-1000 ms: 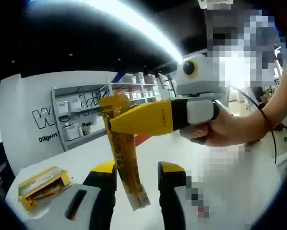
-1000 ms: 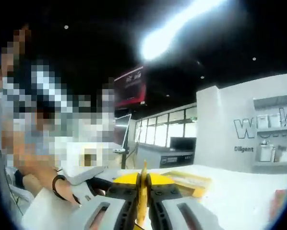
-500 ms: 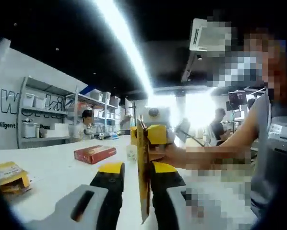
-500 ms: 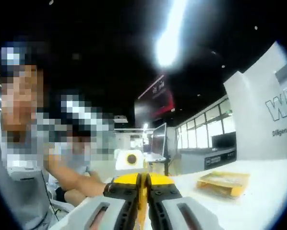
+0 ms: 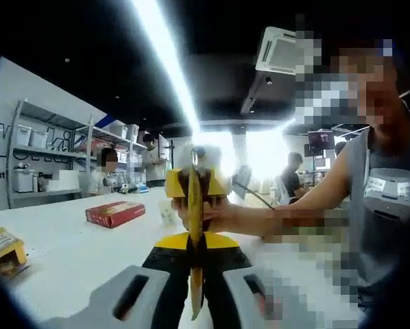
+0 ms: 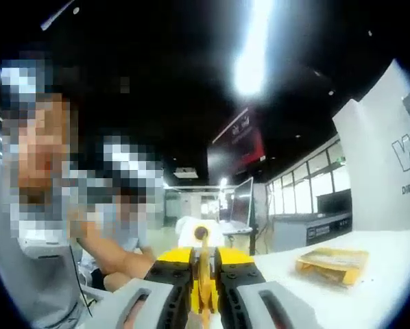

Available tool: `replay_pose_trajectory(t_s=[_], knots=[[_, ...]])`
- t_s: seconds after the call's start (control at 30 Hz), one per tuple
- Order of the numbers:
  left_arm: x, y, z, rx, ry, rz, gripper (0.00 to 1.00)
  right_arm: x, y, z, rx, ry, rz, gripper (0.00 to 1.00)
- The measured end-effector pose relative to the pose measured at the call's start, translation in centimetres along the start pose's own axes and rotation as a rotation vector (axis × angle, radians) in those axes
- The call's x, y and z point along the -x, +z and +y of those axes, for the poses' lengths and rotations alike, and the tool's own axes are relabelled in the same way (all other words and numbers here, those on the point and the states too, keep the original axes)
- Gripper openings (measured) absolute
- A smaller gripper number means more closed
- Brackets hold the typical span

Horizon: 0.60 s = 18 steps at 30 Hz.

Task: Tear open the coffee pouch, take out the coffee, and pour the coffee from the pouch into the cup

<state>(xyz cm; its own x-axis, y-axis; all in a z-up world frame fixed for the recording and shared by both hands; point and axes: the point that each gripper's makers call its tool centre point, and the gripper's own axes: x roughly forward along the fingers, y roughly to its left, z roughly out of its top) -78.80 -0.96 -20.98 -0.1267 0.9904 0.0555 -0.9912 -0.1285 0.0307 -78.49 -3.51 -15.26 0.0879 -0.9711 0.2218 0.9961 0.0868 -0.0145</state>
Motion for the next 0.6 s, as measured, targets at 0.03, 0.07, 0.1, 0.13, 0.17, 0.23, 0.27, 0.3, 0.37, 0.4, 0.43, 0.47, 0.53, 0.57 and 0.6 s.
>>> replay_pose_trajectory(t_s=[0.03, 0.07, 0.1, 0.13, 0.17, 0.23, 0.27, 0.3, 0.37, 0.4, 0.43, 0.47, 0.53, 0.57, 0.6], knots=[[-0.02, -0.03, 0.11, 0.003, 0.007, 0.001, 0.08, 0.00, 0.06, -0.01, -0.001, -0.002, -0.002, 0.13], [-0.09, -0.06, -0.05, 0.016, -0.004, -0.001, 0.08, 0.02, 0.20, -0.14, -0.001, -0.007, -0.007, 0.13], [-0.15, -0.14, -0.07, 0.016, -0.003, 0.001, 0.08, 0.06, 0.33, -0.26, -0.006, -0.011, -0.014, 0.12], [-0.24, -0.23, -0.09, 0.013, -0.002, 0.003, 0.08, 0.09, 0.41, -0.31, -0.008, -0.013, -0.020, 0.11], [-0.29, -0.33, -0.14, 0.012, -0.002, 0.009, 0.08, 0.09, 0.45, -0.37, -0.010, -0.016, -0.023, 0.10], [-0.33, -0.36, -0.13, 0.012, 0.000, 0.008, 0.08, 0.04, 0.40, -0.26, -0.010, -0.016, -0.022, 0.08], [-0.34, -0.39, -0.11, 0.015, 0.000, 0.010, 0.08, 0.04, 0.38, -0.27, -0.008, -0.017, -0.022, 0.08], [-0.34, -0.37, -0.12, 0.015, 0.000, 0.009, 0.08, 0.03, 0.40, -0.30, -0.007, -0.018, -0.023, 0.07], [-0.35, -0.32, -0.08, 0.017, 0.001, 0.007, 0.08, -0.02, 0.43, -0.25, -0.006, -0.019, -0.025, 0.06], [-0.33, -0.28, -0.08, 0.016, 0.001, 0.006, 0.08, -0.04, 0.48, -0.24, -0.003, -0.018, -0.027, 0.06], [-0.33, -0.25, -0.08, 0.016, 0.000, 0.006, 0.08, -0.04, 0.49, -0.24, -0.003, -0.018, -0.028, 0.06], [-0.32, -0.23, -0.10, 0.017, 0.001, 0.005, 0.08, -0.10, 0.50, -0.20, -0.002, -0.018, -0.029, 0.06], [-0.36, -0.31, -0.21, 0.020, -0.005, 0.004, 0.09, -0.15, 0.42, -0.09, -0.014, -0.017, -0.024, 0.05], [-0.39, -0.40, -0.25, 0.003, -0.009, 0.001, 0.09, -0.14, 0.36, -0.17, -0.017, -0.023, -0.019, 0.05], [-0.43, -0.37, -0.12, -0.027, -0.010, -0.012, 0.11, -0.11, 0.33, -0.34, -0.020, -0.034, -0.014, 0.04]])
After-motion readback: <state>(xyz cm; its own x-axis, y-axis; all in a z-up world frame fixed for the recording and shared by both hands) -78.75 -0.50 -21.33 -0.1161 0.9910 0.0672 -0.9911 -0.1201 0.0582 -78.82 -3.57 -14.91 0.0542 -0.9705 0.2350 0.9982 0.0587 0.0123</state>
